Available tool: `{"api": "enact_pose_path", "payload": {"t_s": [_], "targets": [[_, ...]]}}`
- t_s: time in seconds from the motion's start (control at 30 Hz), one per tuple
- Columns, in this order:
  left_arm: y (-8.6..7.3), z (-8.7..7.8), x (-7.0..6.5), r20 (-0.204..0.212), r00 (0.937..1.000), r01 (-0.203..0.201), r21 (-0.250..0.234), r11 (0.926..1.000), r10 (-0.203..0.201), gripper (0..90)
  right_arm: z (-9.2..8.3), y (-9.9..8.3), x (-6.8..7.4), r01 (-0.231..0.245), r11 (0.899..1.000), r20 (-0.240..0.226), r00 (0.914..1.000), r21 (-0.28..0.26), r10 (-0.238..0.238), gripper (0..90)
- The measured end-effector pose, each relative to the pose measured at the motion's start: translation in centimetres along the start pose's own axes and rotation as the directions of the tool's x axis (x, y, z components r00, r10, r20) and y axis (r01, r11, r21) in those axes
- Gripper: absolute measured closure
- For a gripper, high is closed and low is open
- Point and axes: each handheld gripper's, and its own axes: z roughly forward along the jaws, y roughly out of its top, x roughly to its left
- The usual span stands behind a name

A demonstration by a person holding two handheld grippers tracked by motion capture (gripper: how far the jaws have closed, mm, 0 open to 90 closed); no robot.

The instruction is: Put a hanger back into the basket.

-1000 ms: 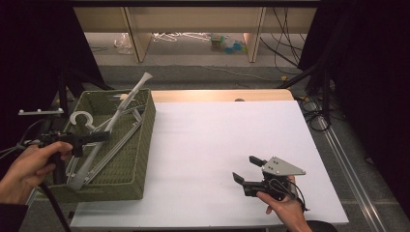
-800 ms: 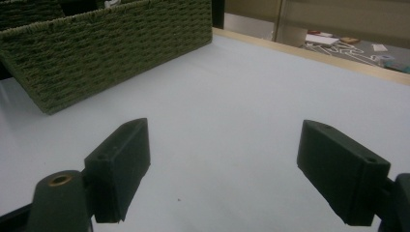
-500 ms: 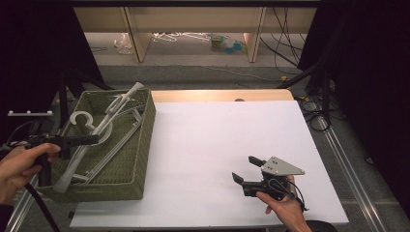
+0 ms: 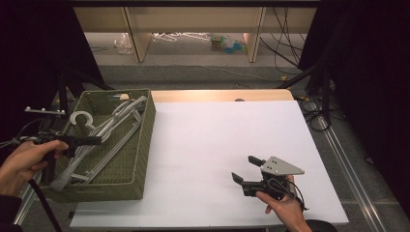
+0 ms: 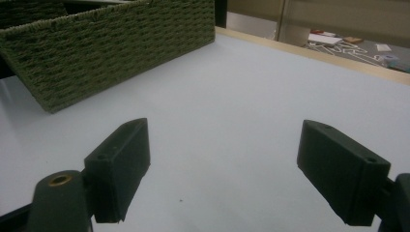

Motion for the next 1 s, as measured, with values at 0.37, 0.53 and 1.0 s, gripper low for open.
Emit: {"api": "enact_pose_path", "payload": {"t_s": [0.37, 0.53, 1.0], "targets": [[1.3, 0.7, 1.2, -0.182, 0.9735, -0.12, 0.107, 0.9871, 0.138, 80.8, 0.0, 0.0, 0.2, -0.012, 1.0, -0.014, 0.9998, 0.008, 0.013, 20.2], [1.2, 0.2, 2.0, -0.215, 0.9606, -0.157, 0.101, 0.9824, 0.176, 79.8, 0.1, 0.0, 0.1, 0.0, 1.0, -0.009, 1.0, 0.0, 0.0, 20.2], [-1.0, 0.1, 5.6, -0.269, 0.96, -0.074, 0.021, 0.9971, 0.076, 78.3, 0.4, 0.0, 0.1, 0.001, 1.0, -0.016, 0.9999, 0.009, -0.001, 20.2]]}}
